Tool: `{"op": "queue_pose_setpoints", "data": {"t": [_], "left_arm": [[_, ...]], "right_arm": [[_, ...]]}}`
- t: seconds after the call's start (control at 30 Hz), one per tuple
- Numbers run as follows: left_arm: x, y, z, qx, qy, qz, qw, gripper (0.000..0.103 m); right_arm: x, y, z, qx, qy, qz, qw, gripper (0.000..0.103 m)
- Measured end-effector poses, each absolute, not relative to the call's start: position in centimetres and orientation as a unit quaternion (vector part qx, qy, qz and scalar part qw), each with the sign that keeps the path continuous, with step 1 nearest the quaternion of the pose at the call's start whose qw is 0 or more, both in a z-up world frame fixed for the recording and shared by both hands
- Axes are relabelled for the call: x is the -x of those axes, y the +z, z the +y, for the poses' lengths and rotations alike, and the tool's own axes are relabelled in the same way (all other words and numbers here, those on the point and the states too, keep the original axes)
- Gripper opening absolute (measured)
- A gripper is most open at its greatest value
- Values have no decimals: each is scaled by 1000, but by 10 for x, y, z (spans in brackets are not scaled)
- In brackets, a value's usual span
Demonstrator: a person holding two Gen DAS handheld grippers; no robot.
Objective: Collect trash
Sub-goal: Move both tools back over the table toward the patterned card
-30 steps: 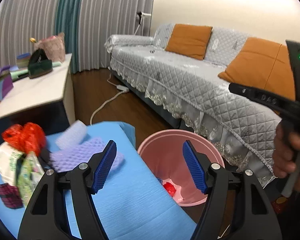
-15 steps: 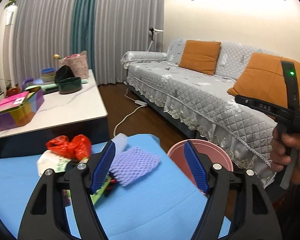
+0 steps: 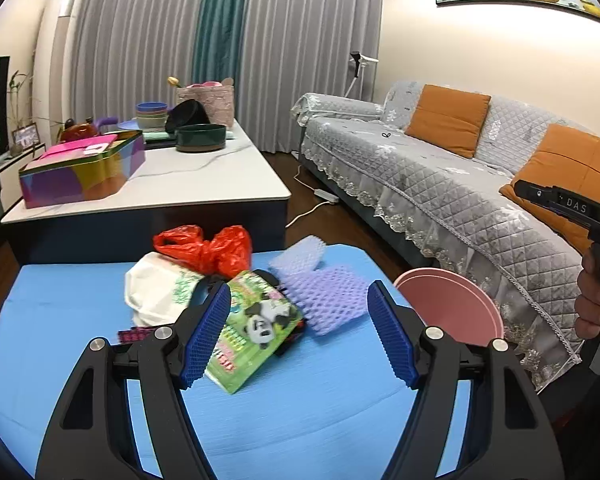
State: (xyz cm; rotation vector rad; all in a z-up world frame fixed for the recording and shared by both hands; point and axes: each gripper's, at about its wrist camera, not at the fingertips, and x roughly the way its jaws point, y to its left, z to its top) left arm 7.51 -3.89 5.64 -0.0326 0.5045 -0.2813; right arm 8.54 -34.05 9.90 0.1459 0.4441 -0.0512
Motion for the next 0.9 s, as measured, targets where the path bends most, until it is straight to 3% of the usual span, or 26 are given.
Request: {"op": "queue_pose_setpoints", "data": {"t": [0.9], "left_arm": [[-74,54,10,33,-108,249,962,40]], "right_arm": [[-108,96,-285,-58,25,231,971,13]]}}
